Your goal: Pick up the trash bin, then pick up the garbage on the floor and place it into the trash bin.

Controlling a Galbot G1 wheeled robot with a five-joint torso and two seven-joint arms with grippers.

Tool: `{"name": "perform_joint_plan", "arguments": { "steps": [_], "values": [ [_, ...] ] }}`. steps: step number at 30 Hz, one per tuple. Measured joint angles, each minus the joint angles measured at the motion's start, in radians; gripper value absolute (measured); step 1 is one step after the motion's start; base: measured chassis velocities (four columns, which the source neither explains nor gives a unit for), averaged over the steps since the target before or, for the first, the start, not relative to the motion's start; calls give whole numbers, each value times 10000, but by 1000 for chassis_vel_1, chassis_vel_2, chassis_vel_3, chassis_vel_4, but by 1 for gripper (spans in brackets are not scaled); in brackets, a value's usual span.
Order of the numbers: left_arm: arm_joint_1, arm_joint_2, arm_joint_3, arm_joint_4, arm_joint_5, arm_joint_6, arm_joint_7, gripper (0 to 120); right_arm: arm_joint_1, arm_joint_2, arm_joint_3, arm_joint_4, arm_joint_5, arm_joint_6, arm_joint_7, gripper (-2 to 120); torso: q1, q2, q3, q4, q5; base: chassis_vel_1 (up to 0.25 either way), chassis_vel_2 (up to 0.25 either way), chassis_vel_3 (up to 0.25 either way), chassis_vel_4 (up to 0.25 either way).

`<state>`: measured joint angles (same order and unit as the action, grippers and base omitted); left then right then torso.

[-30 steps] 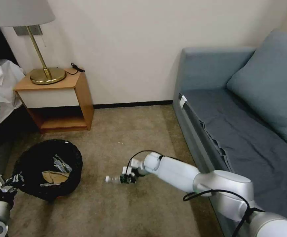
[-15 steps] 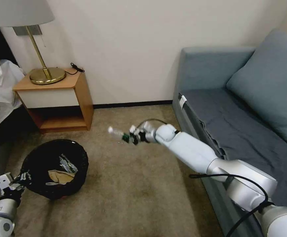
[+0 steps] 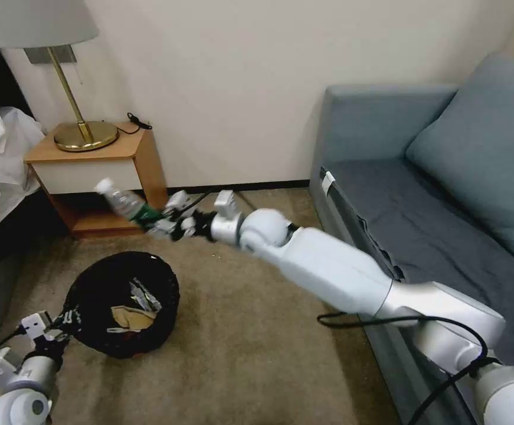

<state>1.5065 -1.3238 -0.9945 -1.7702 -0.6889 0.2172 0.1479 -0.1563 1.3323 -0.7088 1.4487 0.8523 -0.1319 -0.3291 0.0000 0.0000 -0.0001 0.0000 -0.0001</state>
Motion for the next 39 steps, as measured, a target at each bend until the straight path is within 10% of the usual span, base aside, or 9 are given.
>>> {"name": "perform_joint_plan", "arguments": {
  "steps": [27, 39],
  "values": [
    [87, -208, 29, -282, -323, 58, -8, 5, -975, 310, -1702, -915, -1650, 304, -267, 17, 0, 0, 0, -1, 1, 0, 0, 0, 0],
    [96, -172, 9, -370, -367, 88, -7, 5, -1033, 203, -1601, -977, -1888, 330, -443, 64, 0, 0, 0, -1, 1, 0, 0, 0, 0]
  ]
}}
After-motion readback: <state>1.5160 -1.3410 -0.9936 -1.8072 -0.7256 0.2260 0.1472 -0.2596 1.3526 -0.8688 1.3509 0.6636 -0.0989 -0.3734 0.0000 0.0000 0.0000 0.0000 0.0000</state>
